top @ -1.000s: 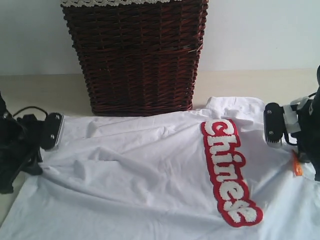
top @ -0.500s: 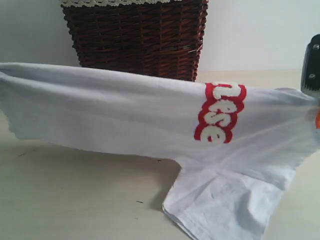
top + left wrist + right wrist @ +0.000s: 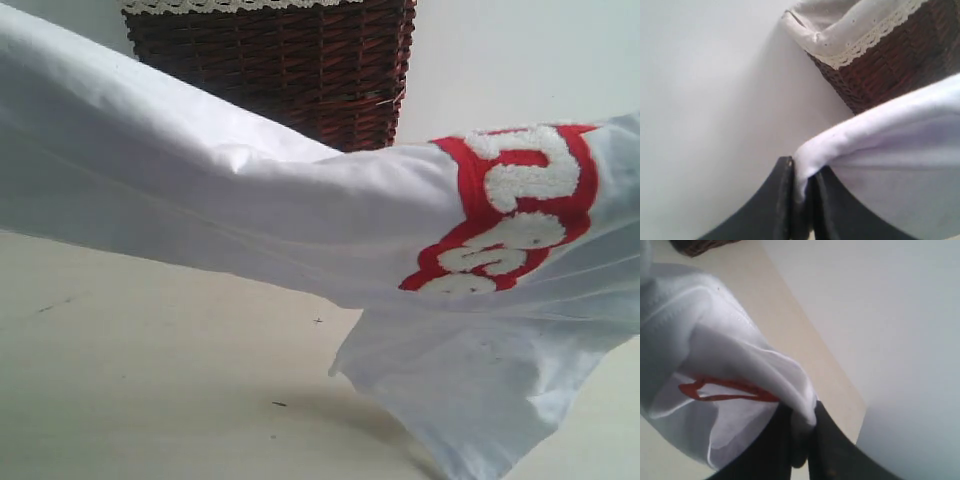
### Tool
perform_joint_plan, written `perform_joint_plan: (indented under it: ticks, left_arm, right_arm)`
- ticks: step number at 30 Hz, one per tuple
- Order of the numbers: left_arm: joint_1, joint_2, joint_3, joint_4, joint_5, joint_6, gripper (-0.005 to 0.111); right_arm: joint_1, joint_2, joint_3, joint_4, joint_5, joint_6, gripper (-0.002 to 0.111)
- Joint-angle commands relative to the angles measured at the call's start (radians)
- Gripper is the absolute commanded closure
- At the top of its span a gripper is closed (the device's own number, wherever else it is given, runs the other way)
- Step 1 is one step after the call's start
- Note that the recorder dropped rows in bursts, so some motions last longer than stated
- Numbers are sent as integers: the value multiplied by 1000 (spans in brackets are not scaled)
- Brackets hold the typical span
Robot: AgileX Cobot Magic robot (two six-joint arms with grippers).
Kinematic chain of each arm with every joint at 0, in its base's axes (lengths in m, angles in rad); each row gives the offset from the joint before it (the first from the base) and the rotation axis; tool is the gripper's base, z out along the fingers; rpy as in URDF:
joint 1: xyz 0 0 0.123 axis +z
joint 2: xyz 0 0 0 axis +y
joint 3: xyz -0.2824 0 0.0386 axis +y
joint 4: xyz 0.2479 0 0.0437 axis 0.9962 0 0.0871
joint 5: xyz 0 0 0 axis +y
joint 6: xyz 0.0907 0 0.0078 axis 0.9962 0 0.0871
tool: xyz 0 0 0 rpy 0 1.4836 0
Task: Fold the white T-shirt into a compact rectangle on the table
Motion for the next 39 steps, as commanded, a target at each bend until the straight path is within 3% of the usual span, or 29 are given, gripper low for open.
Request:
perform_joint_plan:
  ticks: [1,10,16,20,22,24,26,32,36,39]
  left_arm:
    - [5,-78,-6,-27,-45,-32,107]
    - [5,-253,-6,-85,-175,-28,107]
    - [5,-254,-6,-114,49,-28,107]
    - [5,-170,116,-103,124,-28,107]
    - [5,-90,243,-73,48,-28,107]
    - [5,12,357,-25,-121,-28,107]
    - [5,179,455,5,-392,-28,107]
    - [5,496,470,0,-838,-28,104]
    - [5,582,448,0,-878,-28,80]
    - [5,619,436,0,-906,-28,55]
  right_arm:
    - [-4,-64,-63,22,-3,36,108]
    - [-4,-166,-120,49,75,42,108]
    - [-4,-167,-112,162,212,12,108]
    - [-4,-97,43,197,251,-2,108]
    - [-4,9,161,140,203,-2,108]
    - [-4,142,238,55,64,-2,108]
    - [-4,321,261,-18,-200,45,108]
    - [-4,636,261,-32,-735,85,108]
    - [-4,730,261,-28,-870,85,106]
    - [-4,765,261,-22,-936,85,95]
